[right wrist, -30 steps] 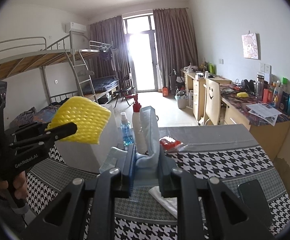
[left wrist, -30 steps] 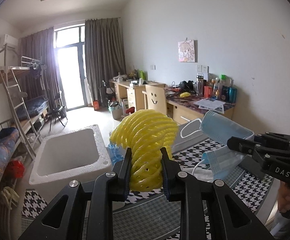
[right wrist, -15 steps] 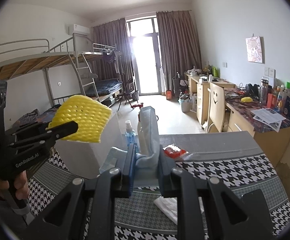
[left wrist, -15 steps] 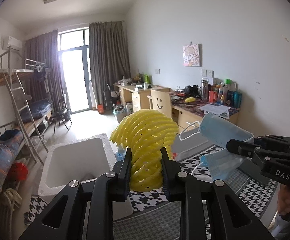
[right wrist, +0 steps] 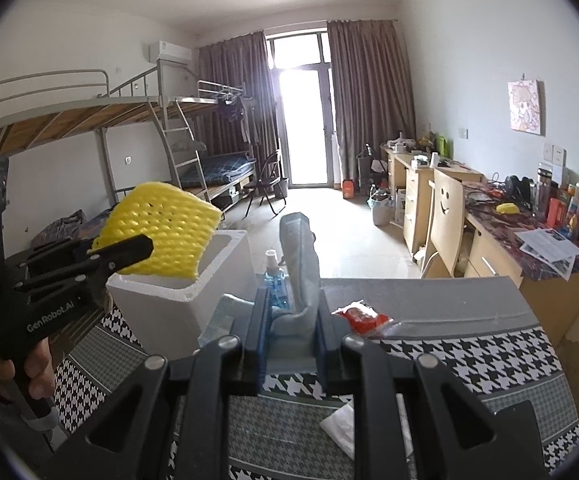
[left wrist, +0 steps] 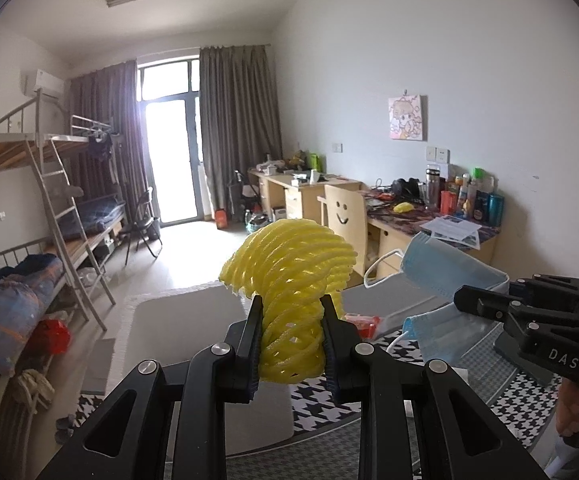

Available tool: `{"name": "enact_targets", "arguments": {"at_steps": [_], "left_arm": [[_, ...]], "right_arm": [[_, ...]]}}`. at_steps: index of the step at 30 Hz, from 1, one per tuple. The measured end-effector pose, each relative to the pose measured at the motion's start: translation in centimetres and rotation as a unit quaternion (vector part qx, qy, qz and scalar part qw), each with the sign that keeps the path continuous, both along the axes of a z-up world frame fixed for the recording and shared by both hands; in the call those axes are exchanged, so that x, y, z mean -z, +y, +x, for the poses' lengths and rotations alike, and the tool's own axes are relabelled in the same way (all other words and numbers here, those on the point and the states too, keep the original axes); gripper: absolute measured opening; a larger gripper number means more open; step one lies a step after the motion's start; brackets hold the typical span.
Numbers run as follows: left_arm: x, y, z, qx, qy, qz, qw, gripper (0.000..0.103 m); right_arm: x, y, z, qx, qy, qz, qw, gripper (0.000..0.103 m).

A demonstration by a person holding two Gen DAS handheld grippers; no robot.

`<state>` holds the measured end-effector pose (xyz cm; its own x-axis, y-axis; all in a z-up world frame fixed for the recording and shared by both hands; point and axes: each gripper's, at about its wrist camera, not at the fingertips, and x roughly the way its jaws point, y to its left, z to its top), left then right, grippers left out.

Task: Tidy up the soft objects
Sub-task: 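Lower the yellow mesh into the foam box and open the left tool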

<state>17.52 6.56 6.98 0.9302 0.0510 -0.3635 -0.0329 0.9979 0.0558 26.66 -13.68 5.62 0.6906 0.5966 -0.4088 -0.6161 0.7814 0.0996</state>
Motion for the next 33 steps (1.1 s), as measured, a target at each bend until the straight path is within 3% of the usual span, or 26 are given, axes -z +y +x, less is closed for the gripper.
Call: {"name": "enact_targets", "arguments": {"at_steps": [33], "left_arm": [[0.4, 6.6, 1.9, -0.087, 0.018, -0.012, 0.9960, 0.027]], "right_arm": [[-1.6, 6.1, 2.3, -0.061, -0.002, -0.010, 0.998, 0.023]]}}
